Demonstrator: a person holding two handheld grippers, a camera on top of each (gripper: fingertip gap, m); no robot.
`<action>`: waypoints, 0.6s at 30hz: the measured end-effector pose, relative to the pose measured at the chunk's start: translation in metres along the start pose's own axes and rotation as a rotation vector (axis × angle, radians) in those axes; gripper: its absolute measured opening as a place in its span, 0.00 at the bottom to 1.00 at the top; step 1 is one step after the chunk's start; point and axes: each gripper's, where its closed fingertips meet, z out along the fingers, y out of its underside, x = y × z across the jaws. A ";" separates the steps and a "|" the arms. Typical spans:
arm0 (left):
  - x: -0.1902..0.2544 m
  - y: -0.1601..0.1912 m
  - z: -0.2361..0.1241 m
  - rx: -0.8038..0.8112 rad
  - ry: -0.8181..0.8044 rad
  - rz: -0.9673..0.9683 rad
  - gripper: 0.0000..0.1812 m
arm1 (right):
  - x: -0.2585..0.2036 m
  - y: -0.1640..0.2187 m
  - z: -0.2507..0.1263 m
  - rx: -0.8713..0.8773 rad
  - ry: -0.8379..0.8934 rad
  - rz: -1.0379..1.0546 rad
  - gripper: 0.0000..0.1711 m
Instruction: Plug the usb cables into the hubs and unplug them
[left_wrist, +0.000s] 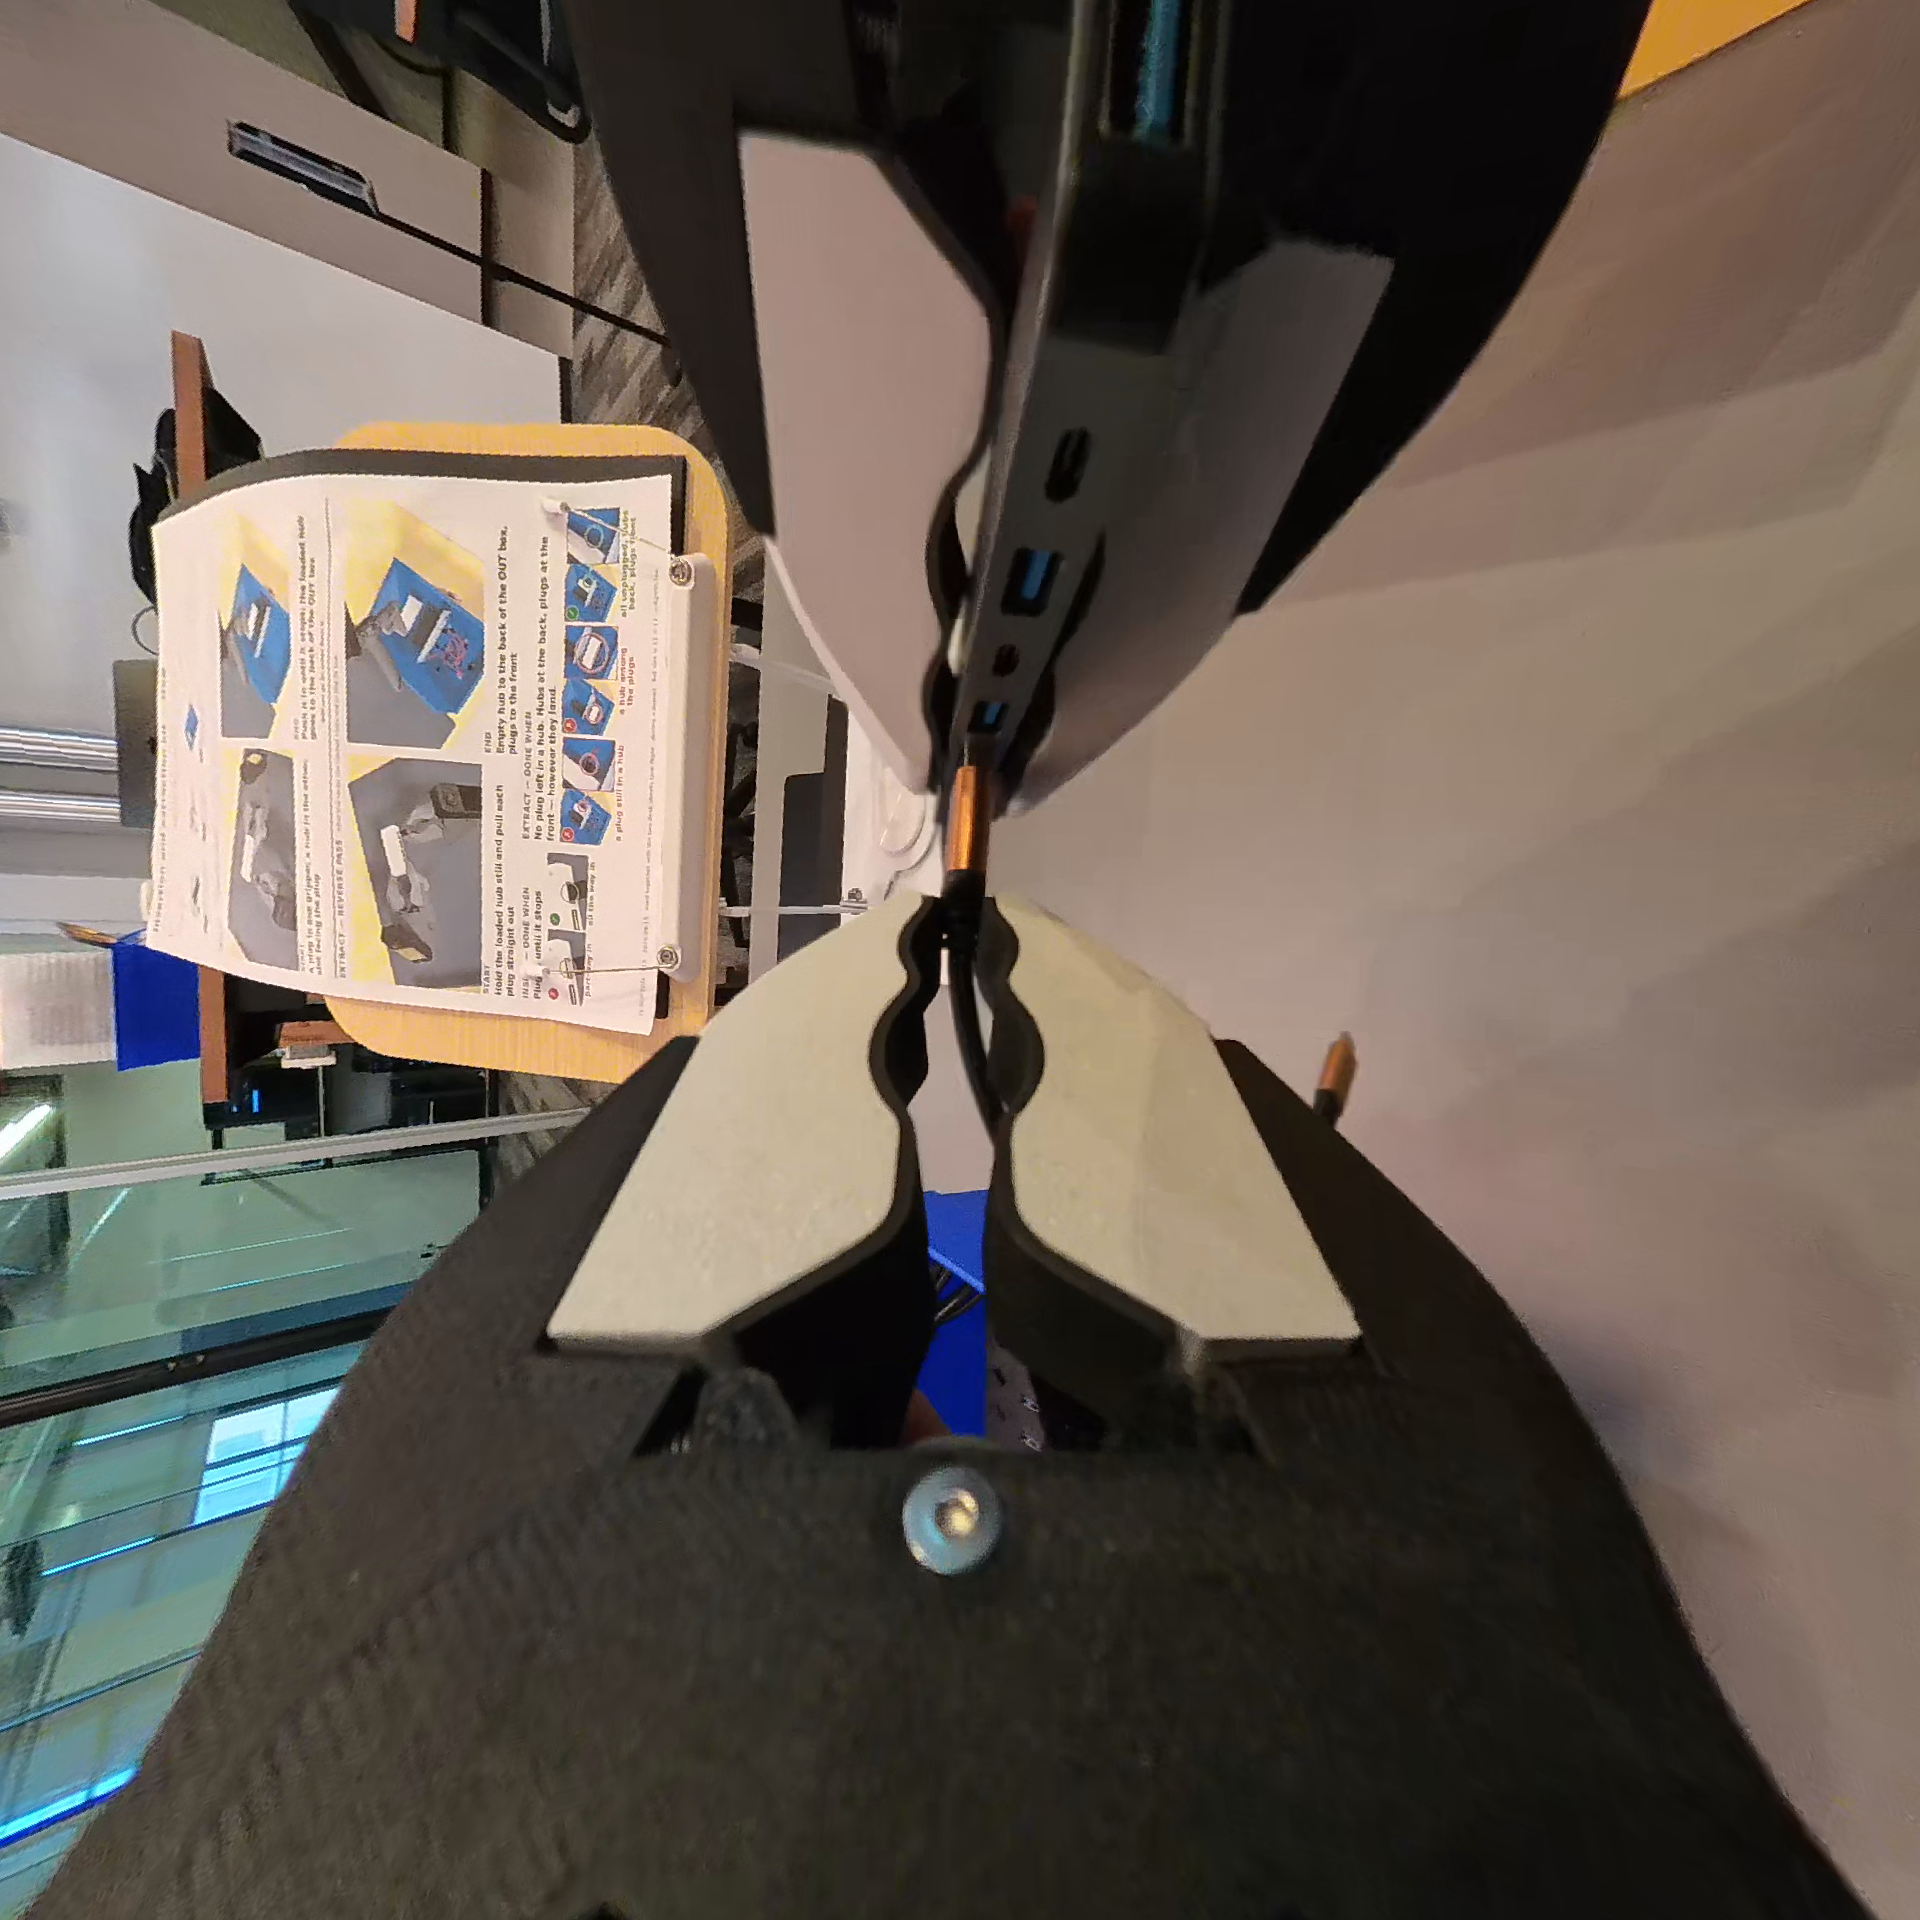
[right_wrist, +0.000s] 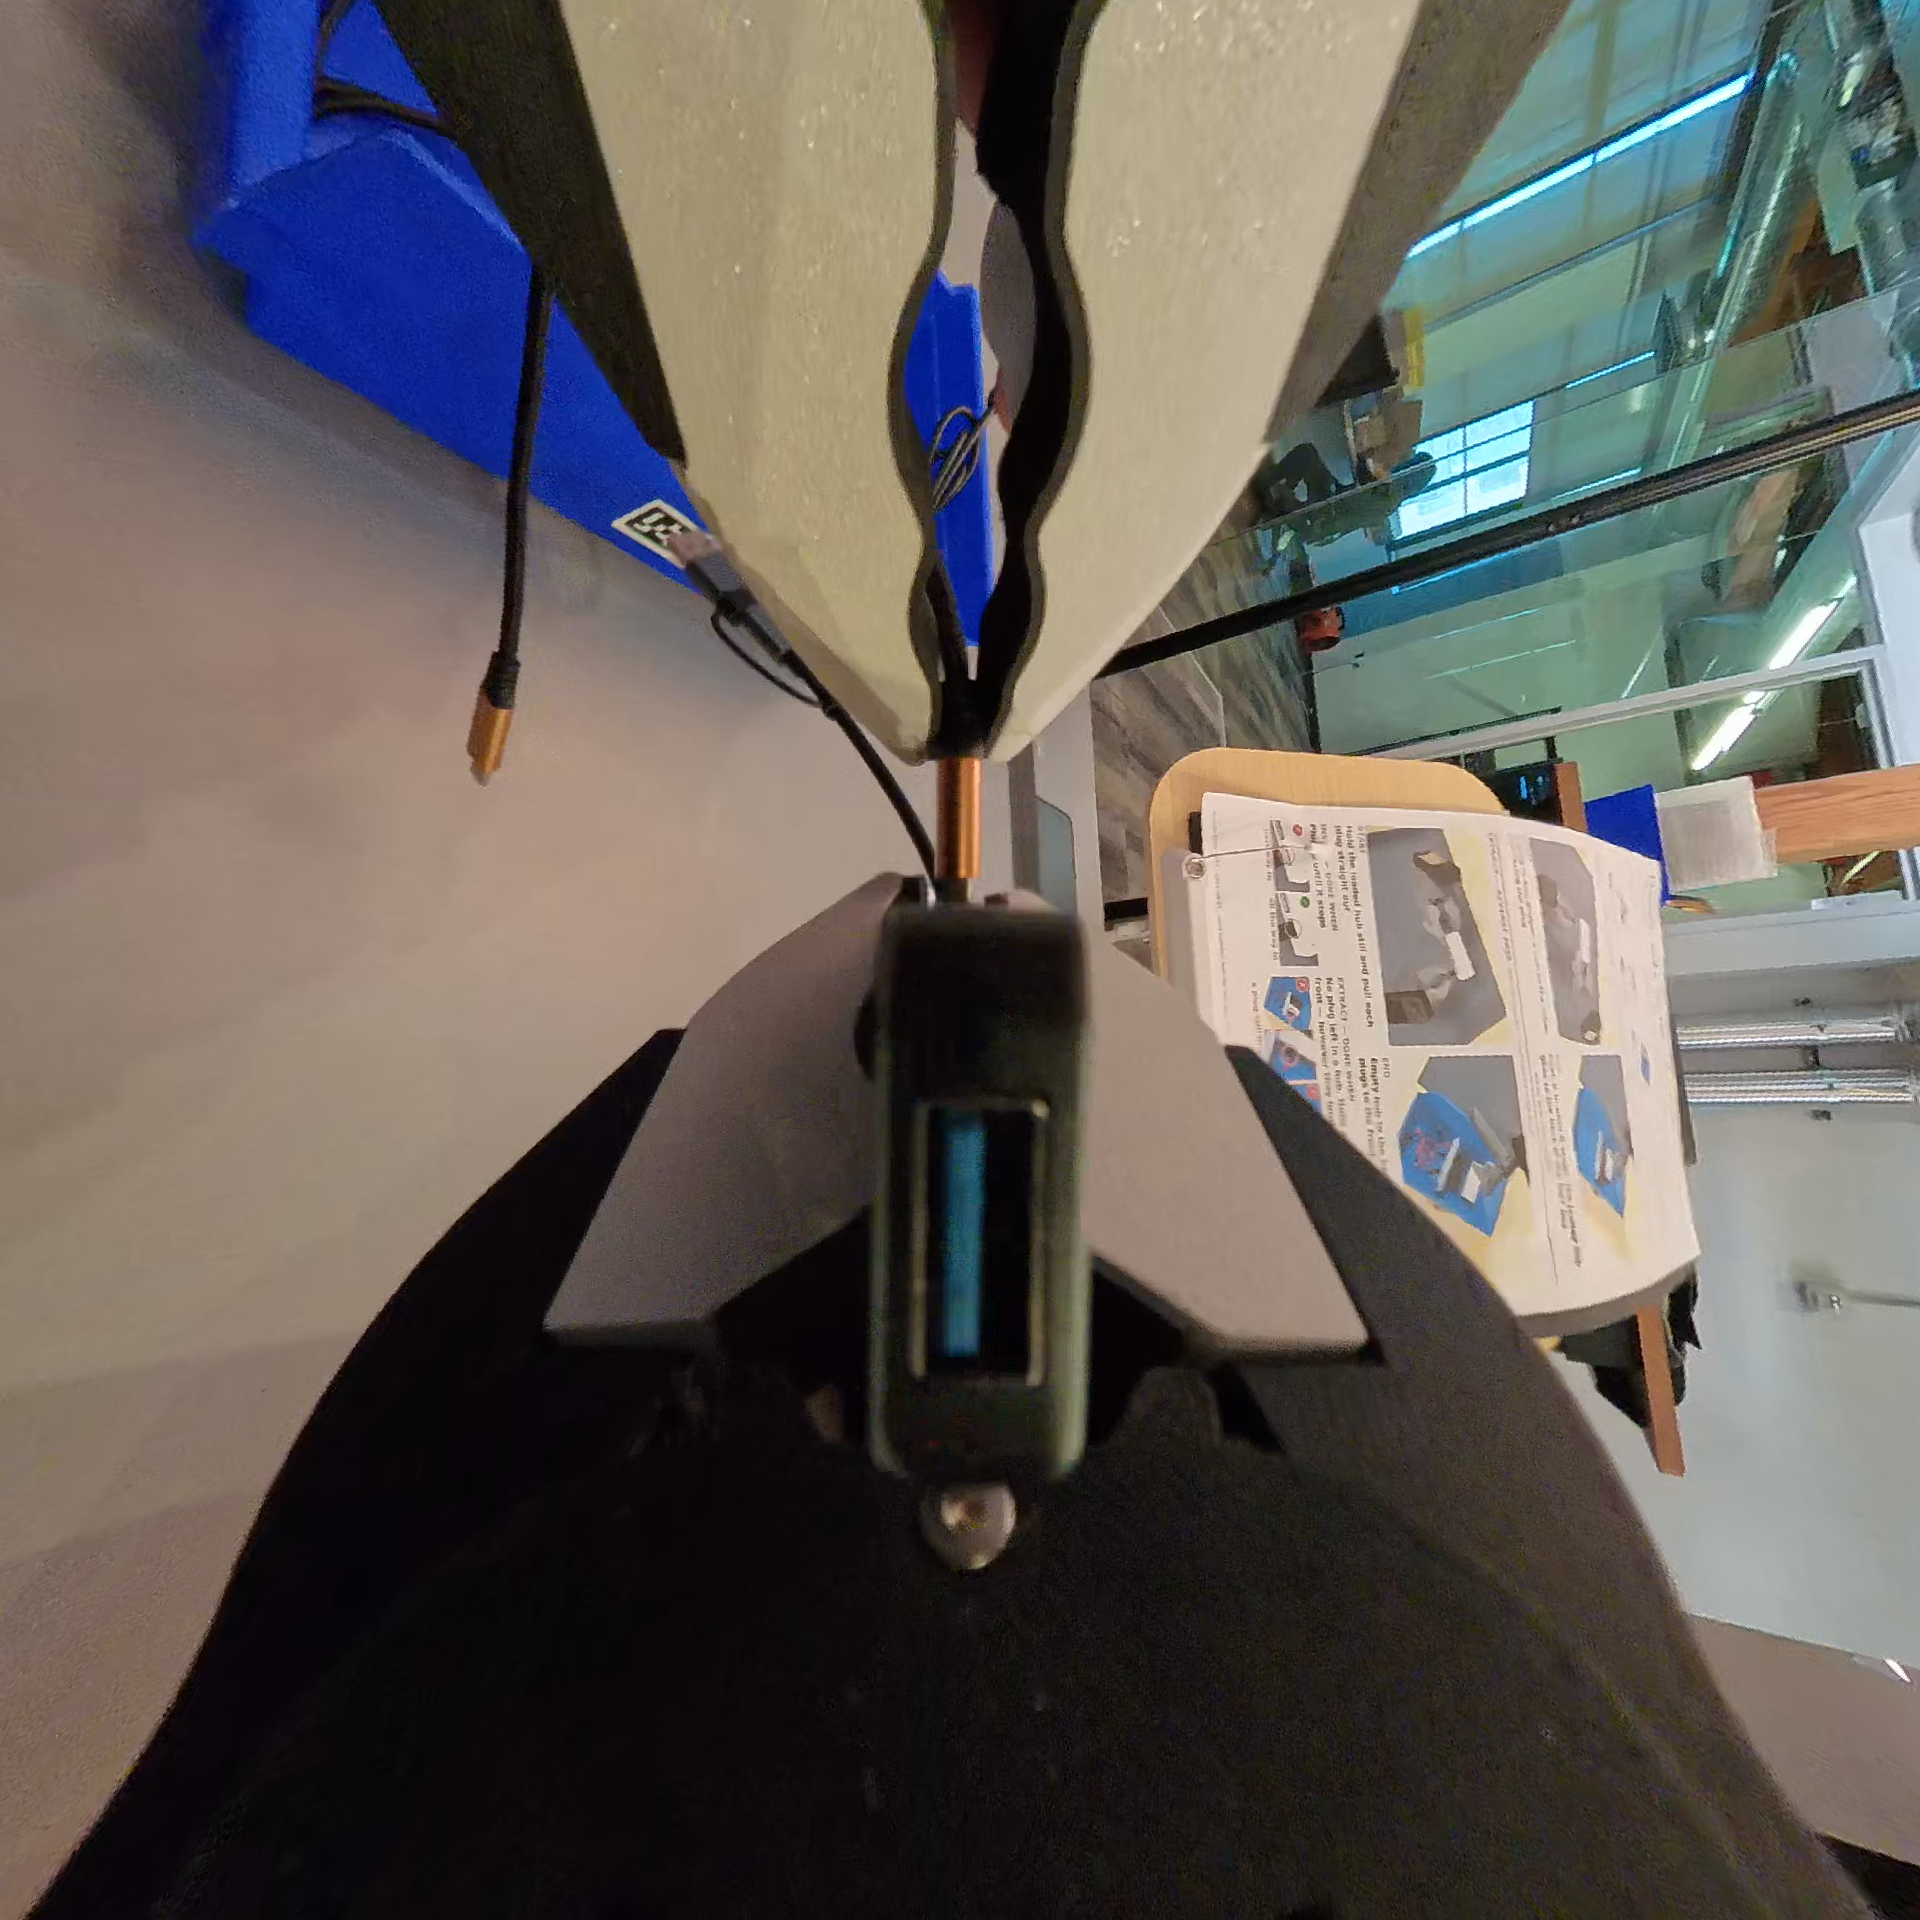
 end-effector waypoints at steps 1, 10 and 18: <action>0.000 0.001 0.001 -0.008 0.003 -0.010 0.03 | -0.002 0.000 0.001 -0.001 -0.007 0.007 0.07; -0.008 0.008 0.004 0.071 0.018 -0.074 0.05 | 0.002 0.004 0.005 0.018 -0.006 0.090 0.06; -0.071 0.143 -0.040 -0.175 -0.102 -0.329 0.15 | 0.019 0.032 -0.006 -0.014 0.043 0.168 0.06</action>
